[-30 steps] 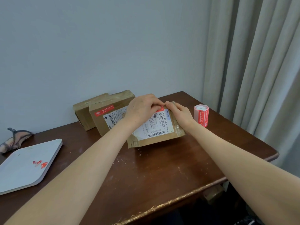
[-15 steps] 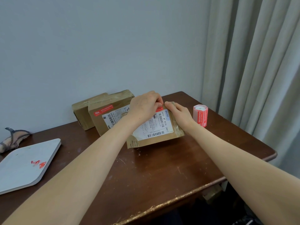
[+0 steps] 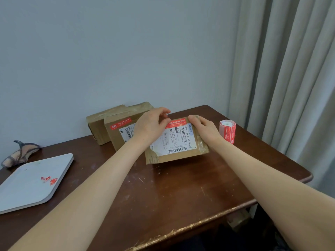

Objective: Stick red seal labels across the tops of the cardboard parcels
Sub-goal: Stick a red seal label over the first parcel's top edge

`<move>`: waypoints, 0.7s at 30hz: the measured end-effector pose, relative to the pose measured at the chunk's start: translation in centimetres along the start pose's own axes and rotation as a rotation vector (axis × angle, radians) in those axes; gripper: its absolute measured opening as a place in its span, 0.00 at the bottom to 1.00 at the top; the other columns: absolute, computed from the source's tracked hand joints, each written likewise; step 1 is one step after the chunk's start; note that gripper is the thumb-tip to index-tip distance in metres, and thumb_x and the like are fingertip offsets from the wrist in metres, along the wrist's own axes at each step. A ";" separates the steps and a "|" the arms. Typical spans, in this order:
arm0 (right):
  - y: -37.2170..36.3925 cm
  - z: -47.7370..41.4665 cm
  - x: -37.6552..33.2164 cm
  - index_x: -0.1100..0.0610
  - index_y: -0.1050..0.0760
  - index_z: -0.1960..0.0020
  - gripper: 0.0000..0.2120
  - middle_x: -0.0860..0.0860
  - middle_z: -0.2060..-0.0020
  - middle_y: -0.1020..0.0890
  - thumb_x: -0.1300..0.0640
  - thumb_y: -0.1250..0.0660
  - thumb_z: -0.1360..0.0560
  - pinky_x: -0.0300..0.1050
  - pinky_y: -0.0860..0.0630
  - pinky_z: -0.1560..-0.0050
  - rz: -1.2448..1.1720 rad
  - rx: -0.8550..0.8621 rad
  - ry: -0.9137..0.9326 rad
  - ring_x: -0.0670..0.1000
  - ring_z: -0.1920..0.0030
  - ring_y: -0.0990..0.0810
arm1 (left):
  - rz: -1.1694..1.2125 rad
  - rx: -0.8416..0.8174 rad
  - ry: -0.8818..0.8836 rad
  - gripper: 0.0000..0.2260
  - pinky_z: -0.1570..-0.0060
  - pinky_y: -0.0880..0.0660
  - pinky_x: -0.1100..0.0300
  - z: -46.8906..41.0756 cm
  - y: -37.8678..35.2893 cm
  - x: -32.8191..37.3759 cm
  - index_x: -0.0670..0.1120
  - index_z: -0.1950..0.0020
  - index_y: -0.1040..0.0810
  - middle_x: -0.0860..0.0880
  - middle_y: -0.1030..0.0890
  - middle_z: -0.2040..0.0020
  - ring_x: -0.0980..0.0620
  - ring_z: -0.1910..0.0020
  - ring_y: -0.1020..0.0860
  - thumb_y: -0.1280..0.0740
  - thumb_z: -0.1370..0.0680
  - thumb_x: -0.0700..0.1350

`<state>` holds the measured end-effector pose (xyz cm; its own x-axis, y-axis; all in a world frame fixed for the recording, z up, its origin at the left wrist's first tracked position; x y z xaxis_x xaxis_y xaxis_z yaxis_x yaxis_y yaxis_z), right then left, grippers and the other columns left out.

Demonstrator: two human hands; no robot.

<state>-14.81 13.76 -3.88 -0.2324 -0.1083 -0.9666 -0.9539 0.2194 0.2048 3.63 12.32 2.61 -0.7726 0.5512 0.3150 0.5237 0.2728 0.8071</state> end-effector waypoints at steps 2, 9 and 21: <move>0.0 -0.1 -0.1 0.45 0.23 0.46 0.18 0.47 0.50 0.16 0.34 0.39 0.26 0.55 0.24 0.40 0.053 -0.002 0.009 0.51 0.46 0.19 | -0.032 -0.031 0.073 0.15 0.47 0.31 0.62 0.7 -0.2 -1.2 0.50 0.37 0.24 0.53 0.20 0.43 0.54 0.43 0.24 0.36 0.22 0.52; 0.5 1.6 -2.5 0.51 0.25 0.46 0.18 0.46 0.49 0.26 0.40 0.30 0.29 0.40 0.28 0.56 0.402 0.367 0.213 0.46 0.50 0.25 | 0.052 -0.005 0.168 0.14 0.51 0.31 0.61 1.9 -0.6 -2.0 0.54 0.38 0.22 0.55 0.19 0.44 0.55 0.44 0.24 0.34 0.23 0.53; -1.8 2.4 -3.5 0.47 0.21 0.54 0.10 0.45 0.52 0.26 0.41 0.31 0.28 0.42 0.31 0.60 0.543 0.369 0.173 0.46 0.50 0.25 | 0.046 -0.013 0.221 0.12 0.53 0.28 0.59 1.9 -0.1 -1.8 0.57 0.39 0.21 0.55 0.19 0.44 0.54 0.44 0.23 0.36 0.22 0.52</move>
<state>-11.78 16.04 -1.19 -0.7166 -0.0360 -0.6965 -0.5730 0.5998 0.5585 5.62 12.83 1.00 -0.8086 0.3767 0.4520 0.5566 0.2407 0.7951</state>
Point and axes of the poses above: each hand's wrist, its own z-axis away from the middle knuckle, its own y-axis out of the back of the hand, x = y × z, the point moved 1 cm from there along -z, towards the middle knuckle
